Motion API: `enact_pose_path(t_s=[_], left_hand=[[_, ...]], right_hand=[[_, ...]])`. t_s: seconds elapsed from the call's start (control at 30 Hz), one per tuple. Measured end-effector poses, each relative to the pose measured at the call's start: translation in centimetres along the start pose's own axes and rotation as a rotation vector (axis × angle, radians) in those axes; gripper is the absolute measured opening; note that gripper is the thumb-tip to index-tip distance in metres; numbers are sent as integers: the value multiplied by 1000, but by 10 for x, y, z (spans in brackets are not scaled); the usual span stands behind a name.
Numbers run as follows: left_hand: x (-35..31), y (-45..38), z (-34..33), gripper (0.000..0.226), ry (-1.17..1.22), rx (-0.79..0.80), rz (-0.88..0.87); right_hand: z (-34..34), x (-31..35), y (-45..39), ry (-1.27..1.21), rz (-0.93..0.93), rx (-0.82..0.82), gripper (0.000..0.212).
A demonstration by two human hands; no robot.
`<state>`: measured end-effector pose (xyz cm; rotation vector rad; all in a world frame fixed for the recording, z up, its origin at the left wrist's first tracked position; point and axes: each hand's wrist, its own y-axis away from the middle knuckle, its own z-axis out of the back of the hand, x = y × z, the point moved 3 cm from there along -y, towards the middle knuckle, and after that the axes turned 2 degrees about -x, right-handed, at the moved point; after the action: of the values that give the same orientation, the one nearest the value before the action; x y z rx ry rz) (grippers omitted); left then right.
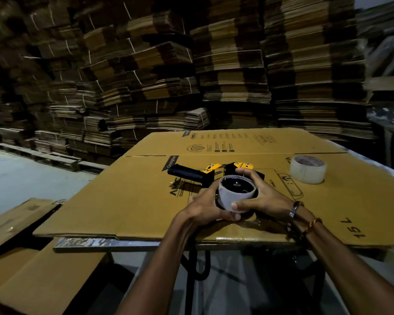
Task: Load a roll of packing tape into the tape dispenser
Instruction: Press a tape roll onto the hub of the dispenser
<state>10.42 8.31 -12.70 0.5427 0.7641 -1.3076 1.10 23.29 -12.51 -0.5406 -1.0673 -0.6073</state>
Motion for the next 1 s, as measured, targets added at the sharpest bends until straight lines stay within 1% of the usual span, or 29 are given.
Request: enact_pose_path(t_s=[0.1,0.2,0.3,0.57,0.7,0.77,0.9,1.0], left_hand=[[2,0,0,97,-15,-20,1],[1,0,-2,102,-3,0,2],[2,-2,-3,99,21,11,1],[6,-8,-5,96,17,-17,-28],[6,-7,-6,92,-44,-94,-34],[4,-6,-6,90,-60,-115,-36],[1,-3,-8,90,-48,-141,-37],[1,-2,-10,88,-27,-162,-37]], right_hand=[[-1,-2,0,10,14,1,107],[-2,-4,-3,49,30,-48,98],[-5,-4,-3,72,41,-88,95],[-11,-3,4,116,49,-174,98],[-28,-6,11,60,36,-354,113],[-32,-5,12,88,25,-405,112],[-26,-5,9,12,14,-344,103],[-17,-3,9,67,12,-284,98]])
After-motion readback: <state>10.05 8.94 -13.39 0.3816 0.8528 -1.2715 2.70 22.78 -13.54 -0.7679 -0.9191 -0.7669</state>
